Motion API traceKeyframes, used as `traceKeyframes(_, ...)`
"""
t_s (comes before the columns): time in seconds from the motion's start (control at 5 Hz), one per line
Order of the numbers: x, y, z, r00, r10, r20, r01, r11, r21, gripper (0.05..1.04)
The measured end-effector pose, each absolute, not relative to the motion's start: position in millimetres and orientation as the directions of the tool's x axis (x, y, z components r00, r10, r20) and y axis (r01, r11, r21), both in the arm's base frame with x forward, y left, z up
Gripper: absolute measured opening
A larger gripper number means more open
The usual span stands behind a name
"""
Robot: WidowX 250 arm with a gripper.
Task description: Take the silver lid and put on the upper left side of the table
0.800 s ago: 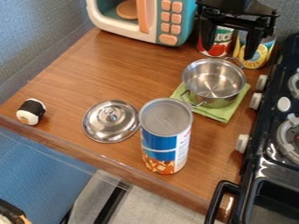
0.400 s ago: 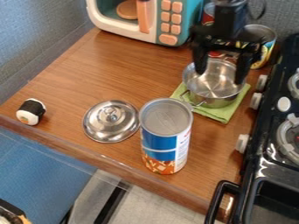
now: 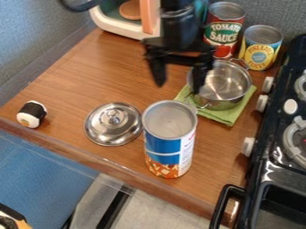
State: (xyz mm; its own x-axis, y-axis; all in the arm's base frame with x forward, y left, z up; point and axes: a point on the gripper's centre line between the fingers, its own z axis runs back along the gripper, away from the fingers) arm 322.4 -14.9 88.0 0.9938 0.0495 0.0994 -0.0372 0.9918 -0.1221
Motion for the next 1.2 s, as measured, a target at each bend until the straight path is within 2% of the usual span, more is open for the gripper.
traceKeyframes(0.2,300.3,7.8,68.1,0.998,-0.002,0.056,0.005,0.998,-0.06,1.001)
traceKeyframes(0.4,283.6,25.9,55.5,0.996,-0.024,0.081,0.021,0.999,0.042,1.001)
traceKeyframes(0.8,274.5,43.9,49.2,0.991,-0.022,0.133,0.0,0.987,0.161,1.001)
traceKeyframes(1.2,275.9,62.7,51.2,0.989,0.031,0.143,-0.053,0.987,0.149,0.962)
